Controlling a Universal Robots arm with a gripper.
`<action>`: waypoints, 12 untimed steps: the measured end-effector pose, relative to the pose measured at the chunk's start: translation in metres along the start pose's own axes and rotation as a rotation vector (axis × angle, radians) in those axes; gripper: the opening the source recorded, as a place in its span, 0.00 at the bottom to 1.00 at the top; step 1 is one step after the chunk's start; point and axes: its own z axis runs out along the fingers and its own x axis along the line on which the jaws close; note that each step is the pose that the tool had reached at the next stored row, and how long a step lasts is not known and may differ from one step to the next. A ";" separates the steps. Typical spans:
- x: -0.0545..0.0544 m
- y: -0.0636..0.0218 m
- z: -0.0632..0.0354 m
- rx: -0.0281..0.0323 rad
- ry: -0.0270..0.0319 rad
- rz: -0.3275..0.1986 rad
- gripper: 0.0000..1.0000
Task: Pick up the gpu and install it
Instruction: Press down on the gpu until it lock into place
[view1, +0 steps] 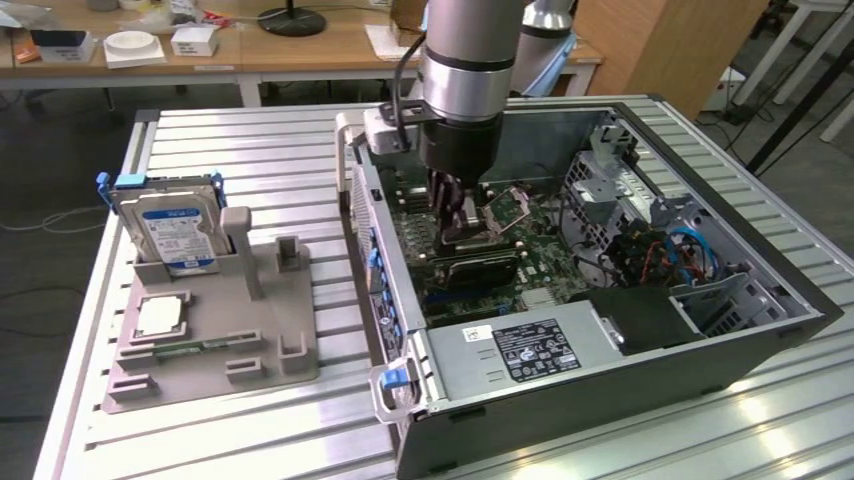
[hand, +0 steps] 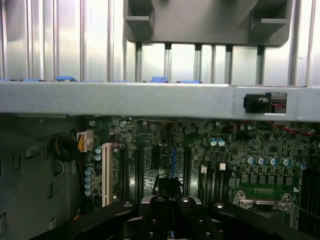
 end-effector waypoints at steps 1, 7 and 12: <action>0.000 -0.0022 0.0009 0.0001 0.0001 -0.001 0.11; 0.002 -0.0183 0.0067 0.0007 0.0001 -0.005 0.11; 0.003 -0.0232 0.0106 0.0006 -0.0045 -0.005 0.11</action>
